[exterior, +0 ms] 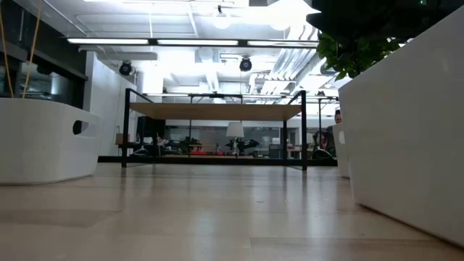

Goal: Stack baskets on shelf by color
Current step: Stack the left black bin on the stacked black bins

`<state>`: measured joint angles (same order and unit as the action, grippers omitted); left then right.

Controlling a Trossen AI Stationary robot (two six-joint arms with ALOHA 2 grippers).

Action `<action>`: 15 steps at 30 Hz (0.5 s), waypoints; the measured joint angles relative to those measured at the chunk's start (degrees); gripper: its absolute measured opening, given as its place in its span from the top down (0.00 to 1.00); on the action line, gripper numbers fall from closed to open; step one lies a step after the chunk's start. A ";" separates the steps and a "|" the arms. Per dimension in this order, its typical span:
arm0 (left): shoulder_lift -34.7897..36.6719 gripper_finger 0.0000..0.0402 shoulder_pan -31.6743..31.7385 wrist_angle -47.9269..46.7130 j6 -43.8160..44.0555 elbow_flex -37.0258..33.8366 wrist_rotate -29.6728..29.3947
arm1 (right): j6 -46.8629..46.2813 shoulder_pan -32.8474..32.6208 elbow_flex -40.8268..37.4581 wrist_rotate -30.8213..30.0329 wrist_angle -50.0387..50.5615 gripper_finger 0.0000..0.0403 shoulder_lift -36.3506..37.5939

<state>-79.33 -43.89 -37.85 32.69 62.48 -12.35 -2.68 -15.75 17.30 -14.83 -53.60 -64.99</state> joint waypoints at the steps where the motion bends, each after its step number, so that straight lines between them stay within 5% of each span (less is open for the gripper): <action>1: -0.22 0.60 -0.80 -2.19 2.27 0.31 -0.02 | 0.00 0.00 -0.01 0.00 0.00 0.71 0.00; 9: -0.28 0.60 -7.27 -12.92 24.68 0.17 -0.02 | -1.56 0.00 0.00 0.00 0.80 0.71 0.00; 15: -0.29 0.60 -11.83 -19.52 32.96 0.16 -0.81 | -2.20 0.00 -0.01 0.00 1.10 0.71 0.00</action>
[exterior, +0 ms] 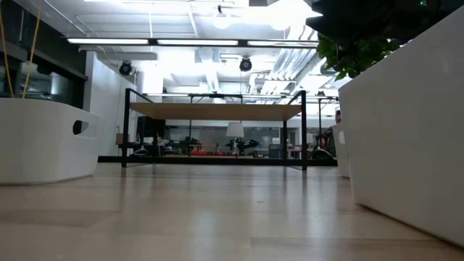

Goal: Stack baskets on shelf by color
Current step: Stack the left black bin on the stacked black bins

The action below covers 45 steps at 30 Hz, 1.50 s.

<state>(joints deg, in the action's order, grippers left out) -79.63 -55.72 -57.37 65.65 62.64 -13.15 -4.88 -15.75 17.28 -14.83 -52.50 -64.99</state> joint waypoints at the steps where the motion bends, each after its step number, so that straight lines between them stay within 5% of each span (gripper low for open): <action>1: -0.16 0.60 -0.79 -1.63 0.89 -0.01 -0.40 | -0.36 0.00 0.02 0.00 0.10 0.71 0.00; 12: -4.88 0.60 -6.01 -11.66 5.92 -0.06 0.69 | -1.15 0.02 0.00 0.00 0.86 0.71 0.00; 21: -11.29 0.60 -4.61 -19.52 10.22 -0.12 8.49 | -1.15 0.02 0.02 0.00 0.89 0.71 0.00; 33: -12.61 0.60 -3.15 -17.80 6.82 -4.24 15.97 | -1.15 0.02 0.00 0.00 1.62 0.71 0.00; 45: -12.45 0.60 -3.11 -11.53 5.73 -10.24 16.53 | -1.15 0.02 0.02 0.00 2.13 0.71 0.00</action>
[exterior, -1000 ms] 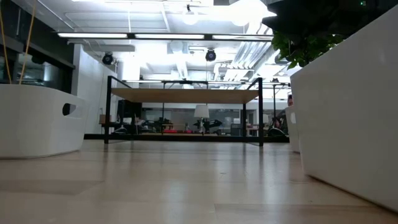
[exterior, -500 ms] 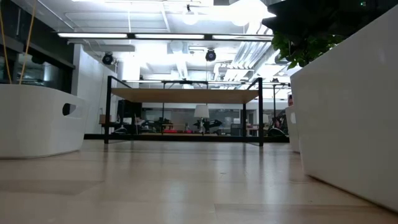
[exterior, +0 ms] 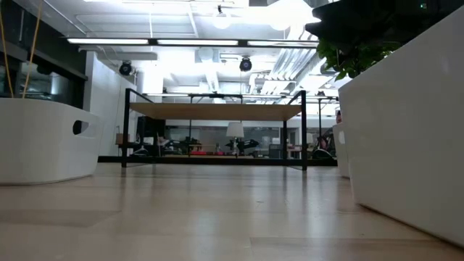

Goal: Stack baskets on shelf by color
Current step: Stack the left black bin on the stacked black bins

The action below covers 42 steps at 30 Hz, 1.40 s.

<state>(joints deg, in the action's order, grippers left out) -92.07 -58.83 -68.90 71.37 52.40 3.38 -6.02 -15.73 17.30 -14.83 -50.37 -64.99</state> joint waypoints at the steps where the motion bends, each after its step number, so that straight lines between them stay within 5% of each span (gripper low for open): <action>1: 0.01 0.60 0.00 0.03 -0.03 -0.02 -0.03 | 0.00 0.00 0.00 0.00 0.00 0.71 0.00; 7: 0.02 0.67 0.00 1.71 -1.67 0.00 0.32 | 0.00 0.00 0.00 0.00 0.00 0.71 0.00; 14: 0.75 0.96 0.01 2.10 -1.58 0.23 2.63 | 0.00 -0.01 0.00 0.00 0.00 0.71 0.00; 20: 3.13 0.97 0.82 -0.65 -1.17 5.13 2.09 | 0.00 -0.01 -0.01 0.00 0.00 0.71 0.00; 33: 6.14 1.00 2.91 -10.68 -3.85 25.26 -17.98 | -1.70 -0.04 0.00 6.22 -5.67 0.71 0.02; 42: 6.14 1.00 12.07 -3.15 -28.72 30.12 -35.90 | -7.10 -0.07 0.00 19.70 -23.28 0.71 1.10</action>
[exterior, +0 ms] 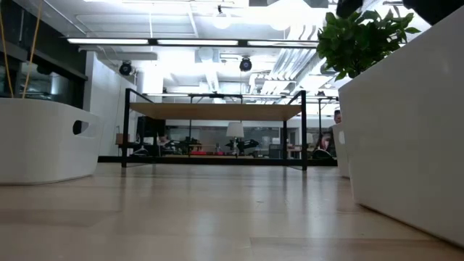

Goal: Stack baskets on shelf by color
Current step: Stack the left black bin on the stacked black bins

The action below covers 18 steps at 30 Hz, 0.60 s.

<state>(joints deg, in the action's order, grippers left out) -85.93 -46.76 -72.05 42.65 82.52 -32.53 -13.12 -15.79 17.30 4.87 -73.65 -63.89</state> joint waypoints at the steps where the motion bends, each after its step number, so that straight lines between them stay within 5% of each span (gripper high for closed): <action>1: 0.00 1.00 1.71 2.70 -4.28 -0.08 -0.37 | -0.21 -0.02 0.00 0.29 -0.09 0.71 0.41; 4: -0.04 1.00 7.14 12.51 -17.27 -0.09 0.24 | -0.38 0.00 0.00 0.24 0.50 0.71 1.30; 9: -0.09 1.00 16.54 30.84 -37.92 -0.09 9.53 | -0.85 0.00 0.00 -0.07 0.55 0.71 2.28; 18: -6.96 1.00 27.24 51.72 -53.23 -0.17 26.79 | -0.05 0.00 4.11 1.70 1.02 0.71 6.41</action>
<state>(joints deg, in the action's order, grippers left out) -92.90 -19.52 -20.33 -10.58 82.35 -5.73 -13.17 -15.79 21.41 6.57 -72.63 -57.48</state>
